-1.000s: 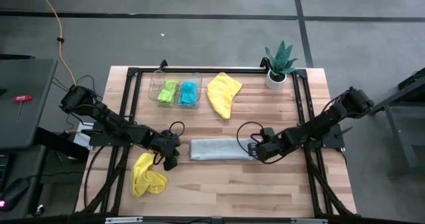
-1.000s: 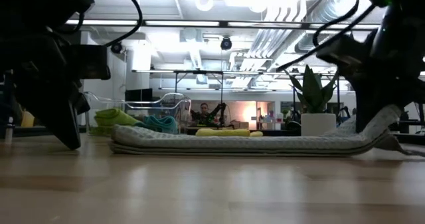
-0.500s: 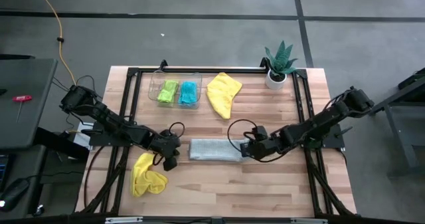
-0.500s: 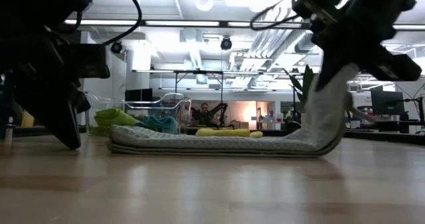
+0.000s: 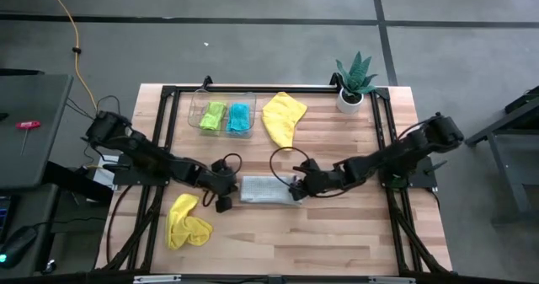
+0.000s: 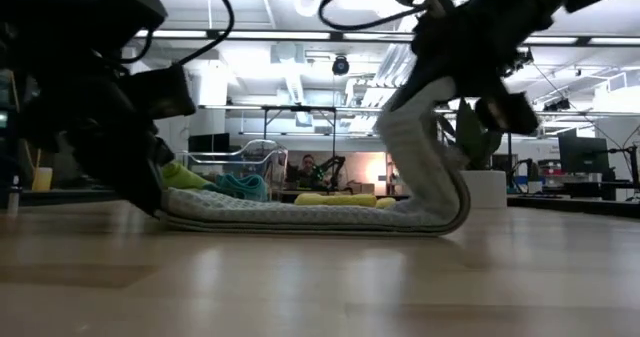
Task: Fold microfiber towels
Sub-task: Fold the gray towel
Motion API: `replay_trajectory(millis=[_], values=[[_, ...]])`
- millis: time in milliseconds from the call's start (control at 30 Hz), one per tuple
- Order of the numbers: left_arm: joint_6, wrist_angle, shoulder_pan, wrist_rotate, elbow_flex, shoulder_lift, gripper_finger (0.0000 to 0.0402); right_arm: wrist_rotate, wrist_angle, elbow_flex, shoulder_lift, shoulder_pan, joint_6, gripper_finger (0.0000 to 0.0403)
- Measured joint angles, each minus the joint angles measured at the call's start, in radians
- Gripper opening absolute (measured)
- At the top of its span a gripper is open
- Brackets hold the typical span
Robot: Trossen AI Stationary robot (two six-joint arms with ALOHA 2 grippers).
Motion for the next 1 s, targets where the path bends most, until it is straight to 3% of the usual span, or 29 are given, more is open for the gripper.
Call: replay_trajectory(millis=[333,500,800,1000], values=[[-0.024,0.129,0.004,0.006,0.0,0.066,0.0,-0.013,0.214,0.0,0.129,-0.067,-0.018,0.0],[-0.025,0.127,0.004,0.007,0.001,0.066,0.0,-0.077,0.336,0.008,0.202,-0.095,-0.018,0.0],[-0.026,0.123,0.004,0.007,0.0,0.066,0.0,-0.129,0.335,0.149,0.33,-0.117,-0.037,0.0],[-0.026,0.123,0.004,0.007,0.0,0.066,0.0,-0.072,0.301,0.218,0.379,-0.119,-0.029,0.0008]])
